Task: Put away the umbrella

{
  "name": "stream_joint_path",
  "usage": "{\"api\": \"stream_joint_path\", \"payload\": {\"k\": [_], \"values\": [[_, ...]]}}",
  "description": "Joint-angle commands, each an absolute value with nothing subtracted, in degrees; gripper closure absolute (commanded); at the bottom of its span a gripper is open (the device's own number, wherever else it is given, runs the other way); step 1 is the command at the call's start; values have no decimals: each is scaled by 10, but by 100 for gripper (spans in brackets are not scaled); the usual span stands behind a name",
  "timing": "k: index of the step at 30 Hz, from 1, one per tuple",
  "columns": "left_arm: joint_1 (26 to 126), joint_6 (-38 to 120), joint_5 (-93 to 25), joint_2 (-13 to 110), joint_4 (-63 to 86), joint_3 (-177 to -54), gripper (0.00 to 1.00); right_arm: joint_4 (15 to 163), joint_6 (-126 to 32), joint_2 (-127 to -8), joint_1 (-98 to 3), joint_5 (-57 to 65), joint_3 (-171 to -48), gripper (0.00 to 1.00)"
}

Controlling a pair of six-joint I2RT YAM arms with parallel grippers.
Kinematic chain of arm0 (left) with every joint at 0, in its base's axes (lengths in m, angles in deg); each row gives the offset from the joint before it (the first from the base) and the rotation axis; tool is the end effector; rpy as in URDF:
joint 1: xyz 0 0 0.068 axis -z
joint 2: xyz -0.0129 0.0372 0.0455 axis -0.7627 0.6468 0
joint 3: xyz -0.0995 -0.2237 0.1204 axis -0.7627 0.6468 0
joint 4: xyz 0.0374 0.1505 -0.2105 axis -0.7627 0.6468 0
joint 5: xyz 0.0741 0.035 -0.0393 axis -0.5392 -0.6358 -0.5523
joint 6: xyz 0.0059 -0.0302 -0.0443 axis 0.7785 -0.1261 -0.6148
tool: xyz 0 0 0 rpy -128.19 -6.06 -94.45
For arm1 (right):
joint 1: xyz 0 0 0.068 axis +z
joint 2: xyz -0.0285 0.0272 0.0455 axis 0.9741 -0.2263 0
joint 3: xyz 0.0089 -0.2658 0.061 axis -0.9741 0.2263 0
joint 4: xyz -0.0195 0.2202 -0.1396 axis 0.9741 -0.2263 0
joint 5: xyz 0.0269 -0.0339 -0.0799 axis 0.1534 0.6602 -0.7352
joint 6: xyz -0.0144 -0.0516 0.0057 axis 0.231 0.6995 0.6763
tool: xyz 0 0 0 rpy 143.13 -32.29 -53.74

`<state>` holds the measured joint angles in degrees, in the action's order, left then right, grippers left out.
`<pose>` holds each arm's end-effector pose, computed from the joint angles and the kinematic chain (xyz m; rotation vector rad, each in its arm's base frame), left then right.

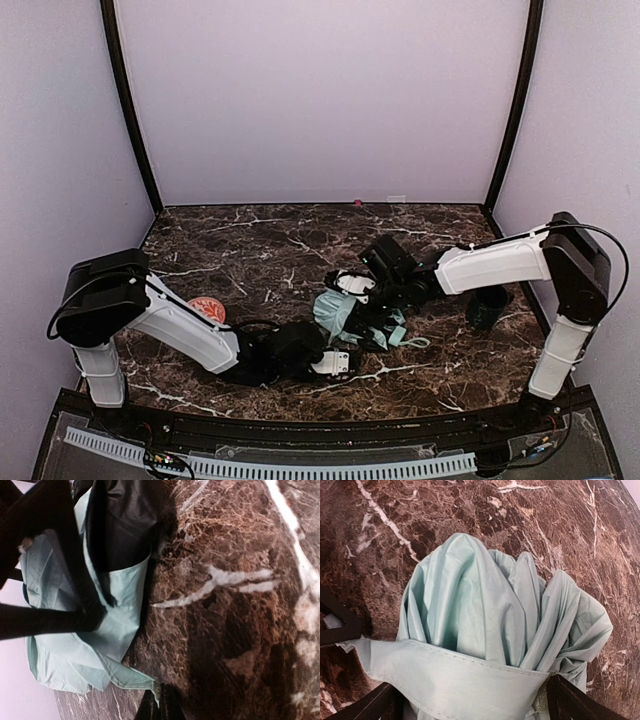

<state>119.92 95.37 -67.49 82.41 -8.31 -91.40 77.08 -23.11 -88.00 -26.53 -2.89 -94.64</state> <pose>0.1364 -0.3345 0.1090 1.6944 1.3865 0.2281 0.2302 0.2792 0.1698 -1.4047 2.0990 0.2591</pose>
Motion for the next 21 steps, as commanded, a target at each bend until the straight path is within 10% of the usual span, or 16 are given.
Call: {"api": "stream_joint_path", "payload": {"k": [1, 21], "values": [[1199, 926, -662, 834, 74, -883, 100, 749, -225, -929, -261, -75, -936, 3], [1254, 795, -610, 791, 235, -865, 100, 776, -233, -929, -352, 109, -932, 5]]}}
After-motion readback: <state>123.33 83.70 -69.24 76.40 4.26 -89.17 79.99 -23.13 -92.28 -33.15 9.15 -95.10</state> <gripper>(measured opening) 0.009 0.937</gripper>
